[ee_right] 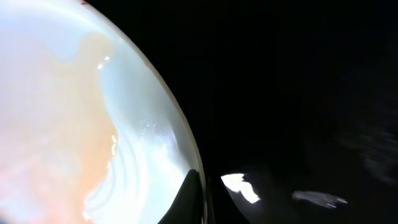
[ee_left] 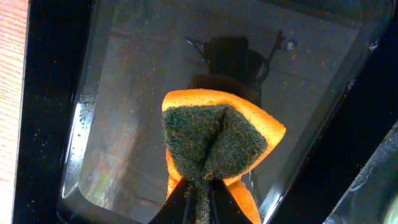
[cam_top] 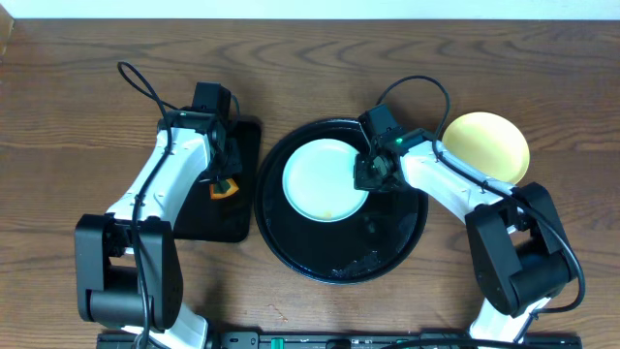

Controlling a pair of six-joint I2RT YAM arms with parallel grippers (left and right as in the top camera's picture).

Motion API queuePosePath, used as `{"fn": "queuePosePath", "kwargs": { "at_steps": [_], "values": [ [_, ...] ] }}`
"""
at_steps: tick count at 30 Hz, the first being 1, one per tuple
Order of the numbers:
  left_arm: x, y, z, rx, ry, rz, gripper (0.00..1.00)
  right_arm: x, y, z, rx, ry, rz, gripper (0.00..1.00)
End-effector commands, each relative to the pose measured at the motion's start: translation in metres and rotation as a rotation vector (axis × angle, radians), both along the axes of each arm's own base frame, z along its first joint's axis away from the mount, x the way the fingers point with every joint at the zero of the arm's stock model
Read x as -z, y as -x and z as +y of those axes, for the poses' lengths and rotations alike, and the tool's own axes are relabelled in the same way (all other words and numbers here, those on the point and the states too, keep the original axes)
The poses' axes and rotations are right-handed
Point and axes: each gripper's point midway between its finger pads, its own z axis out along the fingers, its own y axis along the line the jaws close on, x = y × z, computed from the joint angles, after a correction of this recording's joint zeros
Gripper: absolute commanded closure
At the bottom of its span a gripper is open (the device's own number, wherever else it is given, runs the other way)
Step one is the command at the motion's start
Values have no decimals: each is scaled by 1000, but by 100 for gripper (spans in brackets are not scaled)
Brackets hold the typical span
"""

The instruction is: Clean dirty plates on tray and stack at the side

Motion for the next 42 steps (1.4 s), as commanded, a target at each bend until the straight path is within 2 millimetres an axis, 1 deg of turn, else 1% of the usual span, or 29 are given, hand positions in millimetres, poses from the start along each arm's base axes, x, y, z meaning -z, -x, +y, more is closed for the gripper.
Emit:
{"fn": "queuePosePath", "kwargs": {
  "at_steps": [1, 5, 11, 13, 22, 27, 30, 34, 37, 38, 40, 42],
  "values": [
    [-3, 1, 1, 2, 0, -10, 91, 5, 7, 12, -49, -87, 44, 99],
    [-3, 1, 1, 2, 0, -10, 92, 1, 2, 15, -63, -142, 40, 99],
    [-3, 1, 1, 2, 0, -10, 91, -14, -3, 32, -137, -326, 34, 99],
    [-3, 1, 1, 2, 0, -10, 91, -19, -5, 35, -138, -376, 38, 99],
    [-3, 1, 1, 2, 0, -10, 91, -27, -16, 25, -157, -448, 9, 99],
    [-3, 1, 1, 2, 0, -10, 91, -27, -19, 19, -142, -448, 9, 98],
    [-3, 1, 1, 2, 0, -10, 91, -27, -19, 19, -143, -449, 7, 91],
    [-3, 1, 1, 2, 0, -10, 91, -29, -22, 22, -152, -449, -7, 75],
    [-3, 1, 1, 2, 0, -10, 91, -33, -30, 15, -167, -370, -34, 68],
    [-3, 1, 1, 2, 0, -10, 91, -36, -33, 14, -178, -342, -45, 68],
    [-3, 1, 1, 2, 0, -10, 91, -43, -40, 11, -216, -283, -75, 67],
    [-3, 1, 1, 2, 0, -11, 91, -52, -46, 10, -256, -221, -109, 63]
  ]
}}
